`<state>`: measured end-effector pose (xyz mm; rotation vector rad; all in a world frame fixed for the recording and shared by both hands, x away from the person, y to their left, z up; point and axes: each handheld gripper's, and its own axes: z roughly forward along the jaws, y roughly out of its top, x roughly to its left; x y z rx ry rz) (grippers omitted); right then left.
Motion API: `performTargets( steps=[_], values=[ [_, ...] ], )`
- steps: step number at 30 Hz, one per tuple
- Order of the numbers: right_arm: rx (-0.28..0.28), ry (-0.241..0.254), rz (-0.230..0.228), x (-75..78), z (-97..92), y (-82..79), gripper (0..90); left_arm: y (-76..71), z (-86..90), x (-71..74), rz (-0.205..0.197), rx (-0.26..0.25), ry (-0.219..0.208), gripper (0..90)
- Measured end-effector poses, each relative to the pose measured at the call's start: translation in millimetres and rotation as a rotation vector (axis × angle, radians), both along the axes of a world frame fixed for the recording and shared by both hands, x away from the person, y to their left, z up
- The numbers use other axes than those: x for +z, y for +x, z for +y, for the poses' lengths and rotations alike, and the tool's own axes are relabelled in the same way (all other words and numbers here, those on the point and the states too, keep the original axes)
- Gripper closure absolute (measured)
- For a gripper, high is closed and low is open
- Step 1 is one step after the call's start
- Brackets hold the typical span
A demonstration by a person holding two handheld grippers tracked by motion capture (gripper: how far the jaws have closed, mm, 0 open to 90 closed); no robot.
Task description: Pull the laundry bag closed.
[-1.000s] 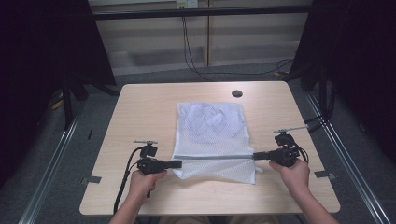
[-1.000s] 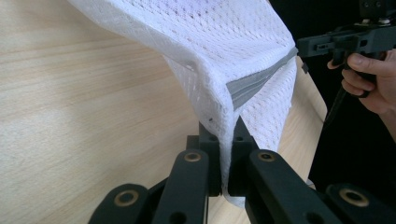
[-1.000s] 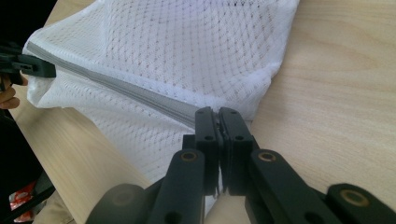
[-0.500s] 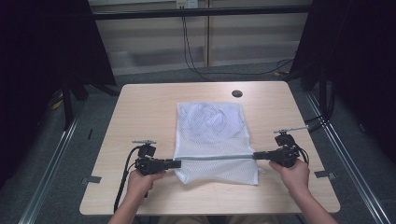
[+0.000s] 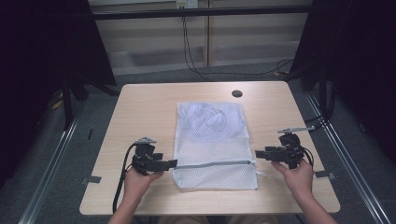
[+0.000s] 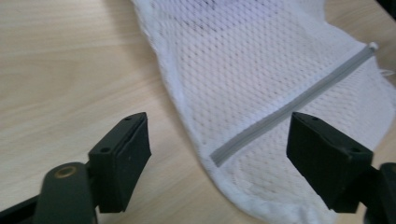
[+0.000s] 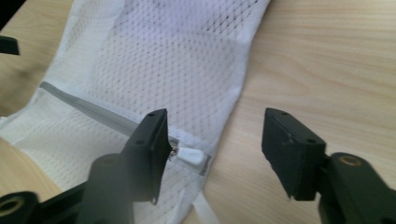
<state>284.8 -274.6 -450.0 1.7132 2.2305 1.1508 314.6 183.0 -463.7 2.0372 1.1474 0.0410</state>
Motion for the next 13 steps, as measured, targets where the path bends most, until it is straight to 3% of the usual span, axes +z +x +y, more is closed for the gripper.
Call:
performTargets(
  steps=[2, 7, 10, 13],
  values=[
    [-0.010, -0.025, -0.022, -0.1, -1.4, -1.5, 33.3, 0.4, 1.3, 1.6, -0.020, 0.018, 0.041, 15.2],
    [-0.040, -0.067, -0.082, -1.3, -8.0, -6.9, 23.0, 0.4, 7.4, 5.5, -0.066, 0.054, 0.083, 11.9],
    [-0.053, -0.093, -0.113, -3.6, -11.9, -8.9, 18.8, 1.4, 11.5, 5.3, -0.071, 0.067, 0.086, 10.3],
    [-0.050, -0.118, -0.116, -6.4, -14.8, -9.0, 17.3, 3.0, 16.5, 5.0, -0.085, 0.080, 0.089, 8.8]
  ],
)
